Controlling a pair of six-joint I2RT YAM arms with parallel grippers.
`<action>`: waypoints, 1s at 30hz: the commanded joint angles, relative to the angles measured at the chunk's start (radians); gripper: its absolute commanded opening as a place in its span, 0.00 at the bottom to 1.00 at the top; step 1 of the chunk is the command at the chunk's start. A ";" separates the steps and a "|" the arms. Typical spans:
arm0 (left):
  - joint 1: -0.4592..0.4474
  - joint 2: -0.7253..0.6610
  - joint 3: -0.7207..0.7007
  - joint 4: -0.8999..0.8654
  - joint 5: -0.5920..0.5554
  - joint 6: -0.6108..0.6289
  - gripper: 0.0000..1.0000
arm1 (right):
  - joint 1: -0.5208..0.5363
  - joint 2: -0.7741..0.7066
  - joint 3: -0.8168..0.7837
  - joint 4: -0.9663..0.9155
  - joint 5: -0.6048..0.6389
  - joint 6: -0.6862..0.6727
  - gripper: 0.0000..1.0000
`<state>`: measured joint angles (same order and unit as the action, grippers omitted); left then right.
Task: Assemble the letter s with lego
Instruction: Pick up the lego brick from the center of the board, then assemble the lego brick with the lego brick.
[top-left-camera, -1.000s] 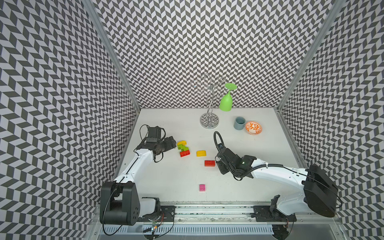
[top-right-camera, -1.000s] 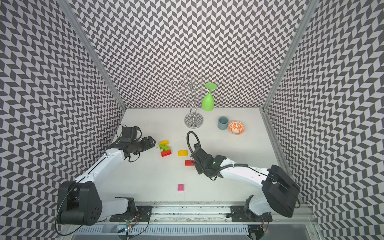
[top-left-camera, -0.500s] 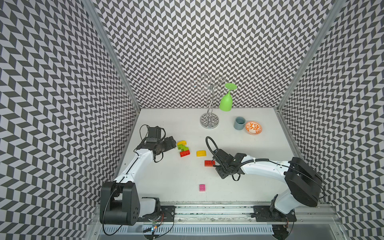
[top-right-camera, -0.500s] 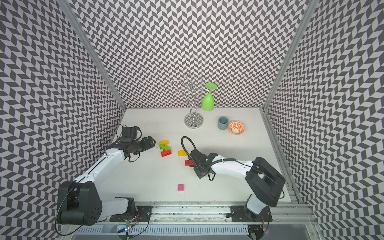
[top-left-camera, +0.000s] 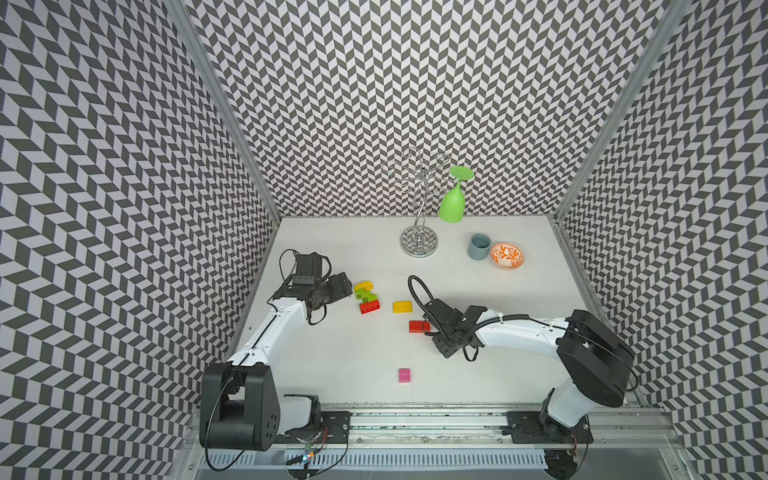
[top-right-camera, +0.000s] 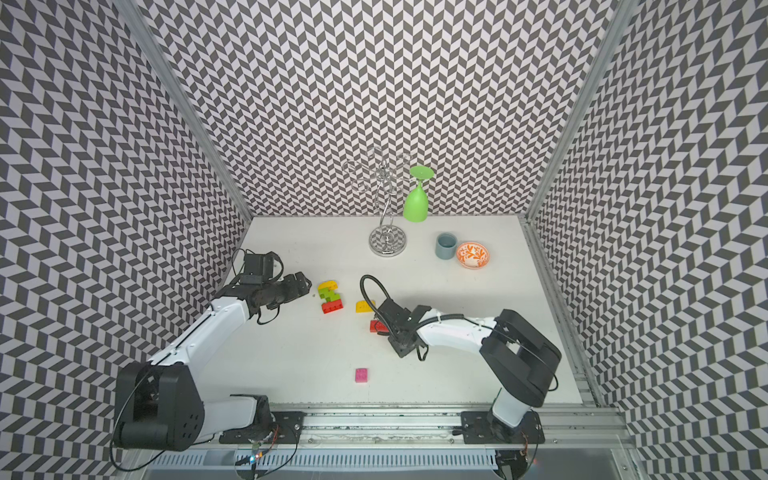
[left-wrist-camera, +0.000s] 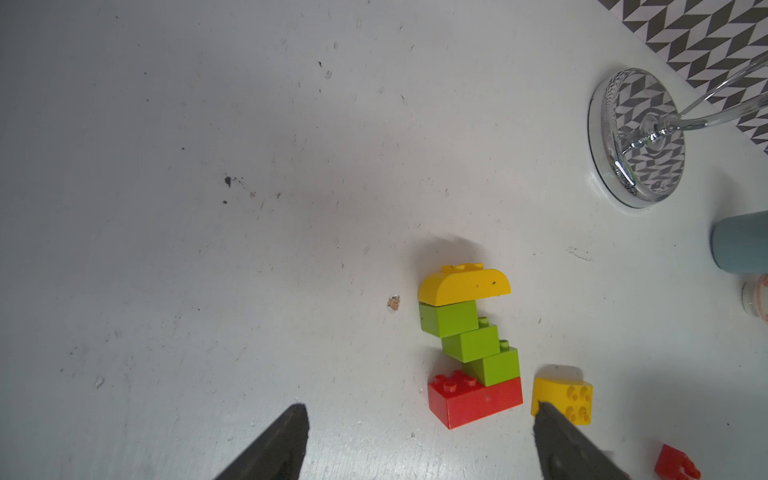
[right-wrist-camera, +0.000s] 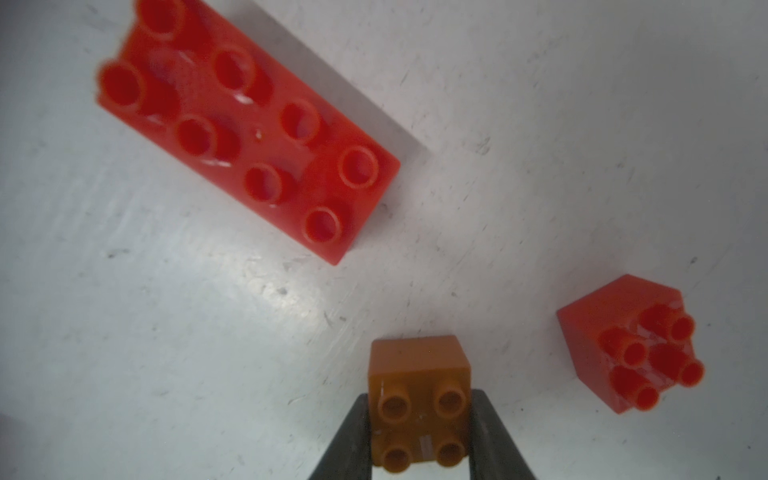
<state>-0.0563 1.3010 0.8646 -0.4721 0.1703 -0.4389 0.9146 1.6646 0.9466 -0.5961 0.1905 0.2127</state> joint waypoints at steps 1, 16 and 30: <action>0.006 -0.013 -0.005 0.010 -0.001 0.009 0.86 | -0.008 0.014 0.036 0.036 0.023 -0.028 0.31; 0.013 -0.016 -0.005 0.012 0.011 0.011 0.87 | -0.006 -0.164 0.129 -0.004 -0.181 -0.595 0.03; 0.015 -0.017 -0.008 0.013 0.020 0.013 0.86 | -0.094 -0.029 0.210 0.012 -0.251 -1.190 0.00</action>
<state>-0.0494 1.3010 0.8646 -0.4721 0.1787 -0.4385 0.8387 1.6112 1.1233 -0.6159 -0.0170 -0.8474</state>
